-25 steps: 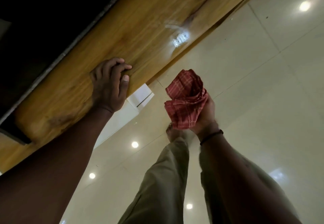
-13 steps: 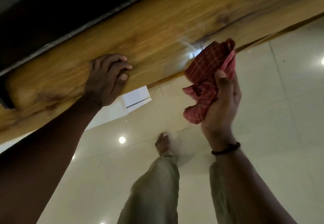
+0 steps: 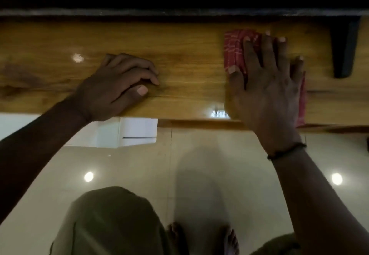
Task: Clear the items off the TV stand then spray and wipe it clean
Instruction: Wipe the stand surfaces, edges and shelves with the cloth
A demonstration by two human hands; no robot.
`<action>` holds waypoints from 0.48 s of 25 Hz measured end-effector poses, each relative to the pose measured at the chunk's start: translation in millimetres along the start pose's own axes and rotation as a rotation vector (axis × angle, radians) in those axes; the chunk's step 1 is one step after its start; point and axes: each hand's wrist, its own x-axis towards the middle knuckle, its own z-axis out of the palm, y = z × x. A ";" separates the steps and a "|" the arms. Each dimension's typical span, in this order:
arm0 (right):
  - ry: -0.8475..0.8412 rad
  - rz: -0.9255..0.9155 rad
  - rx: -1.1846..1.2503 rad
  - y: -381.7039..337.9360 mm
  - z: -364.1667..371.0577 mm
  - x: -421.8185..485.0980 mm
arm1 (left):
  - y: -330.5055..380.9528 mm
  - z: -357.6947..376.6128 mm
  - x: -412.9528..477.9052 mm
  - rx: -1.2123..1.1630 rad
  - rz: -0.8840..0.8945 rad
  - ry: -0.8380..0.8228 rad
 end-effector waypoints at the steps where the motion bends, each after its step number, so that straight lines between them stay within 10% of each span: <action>1: 0.039 -0.017 -0.003 2.3 3.4 1.6 | -0.8 2.3 -1.1 -0.003 0.007 0.055; 12: 0.279 -0.581 -0.081 -150.0 62.6 -61.2 | 16.0 12.8 -25.2 -0.220 -0.288 0.589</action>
